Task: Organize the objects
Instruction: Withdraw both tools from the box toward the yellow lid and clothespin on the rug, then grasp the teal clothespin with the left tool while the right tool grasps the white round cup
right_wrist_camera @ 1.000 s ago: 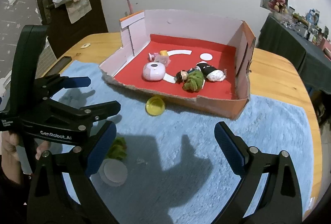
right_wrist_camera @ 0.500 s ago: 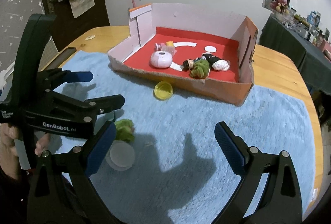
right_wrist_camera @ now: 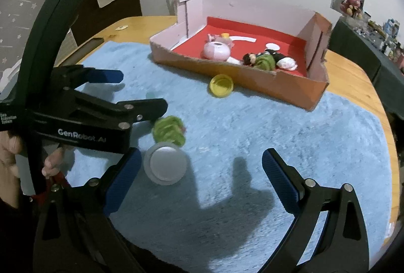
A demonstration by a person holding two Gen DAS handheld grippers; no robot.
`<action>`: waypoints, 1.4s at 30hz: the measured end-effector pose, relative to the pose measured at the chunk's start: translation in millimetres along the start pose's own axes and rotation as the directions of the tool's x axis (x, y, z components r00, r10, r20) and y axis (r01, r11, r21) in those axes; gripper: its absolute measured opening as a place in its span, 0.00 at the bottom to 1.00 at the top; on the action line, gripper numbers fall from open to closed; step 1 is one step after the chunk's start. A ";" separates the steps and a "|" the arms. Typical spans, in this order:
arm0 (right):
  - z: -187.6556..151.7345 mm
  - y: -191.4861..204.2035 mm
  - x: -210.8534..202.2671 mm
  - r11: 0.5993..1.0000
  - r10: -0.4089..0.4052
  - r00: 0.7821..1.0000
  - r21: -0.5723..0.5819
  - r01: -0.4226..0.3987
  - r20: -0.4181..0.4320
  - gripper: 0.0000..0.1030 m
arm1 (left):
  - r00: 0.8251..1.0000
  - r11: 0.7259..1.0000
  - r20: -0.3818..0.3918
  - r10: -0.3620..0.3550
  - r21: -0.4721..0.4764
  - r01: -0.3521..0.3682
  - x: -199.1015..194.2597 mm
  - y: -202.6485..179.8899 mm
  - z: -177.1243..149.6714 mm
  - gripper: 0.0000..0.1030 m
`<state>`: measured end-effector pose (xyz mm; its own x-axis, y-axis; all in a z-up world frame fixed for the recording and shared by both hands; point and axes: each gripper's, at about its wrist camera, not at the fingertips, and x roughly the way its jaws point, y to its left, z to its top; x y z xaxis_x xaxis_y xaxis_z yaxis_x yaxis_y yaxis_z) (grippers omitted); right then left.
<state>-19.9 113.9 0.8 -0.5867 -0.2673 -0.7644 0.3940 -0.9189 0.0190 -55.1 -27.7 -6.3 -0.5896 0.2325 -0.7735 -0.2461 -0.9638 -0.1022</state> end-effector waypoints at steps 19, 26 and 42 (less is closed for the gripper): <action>-7.0 -23.9 22.7 0.992 -0.123 0.992 0.018 0.124 -0.040 0.95 | 1.000 1.000 0.001 0.022 0.012 -0.022 6.8 5.2 -5.4 1.00; -5.2 -30.0 27.2 0.994 -0.101 0.994 0.044 0.102 -0.030 0.94 | 0.999 0.999 0.020 0.028 0.045 -0.029 8.2 3.0 -3.0 1.00; -2.9 -17.5 31.0 0.998 -0.065 0.998 0.018 0.066 -0.013 0.42 | 1.000 0.993 0.027 -0.001 0.122 -0.002 16.6 -8.0 -3.0 0.72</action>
<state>-42.9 122.5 -25.1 -0.6023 -0.2029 -0.7721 0.3420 -0.9395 -0.0198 -60.6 -16.5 -20.1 -0.6095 0.2373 -0.7564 -0.3368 -0.9413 -0.0239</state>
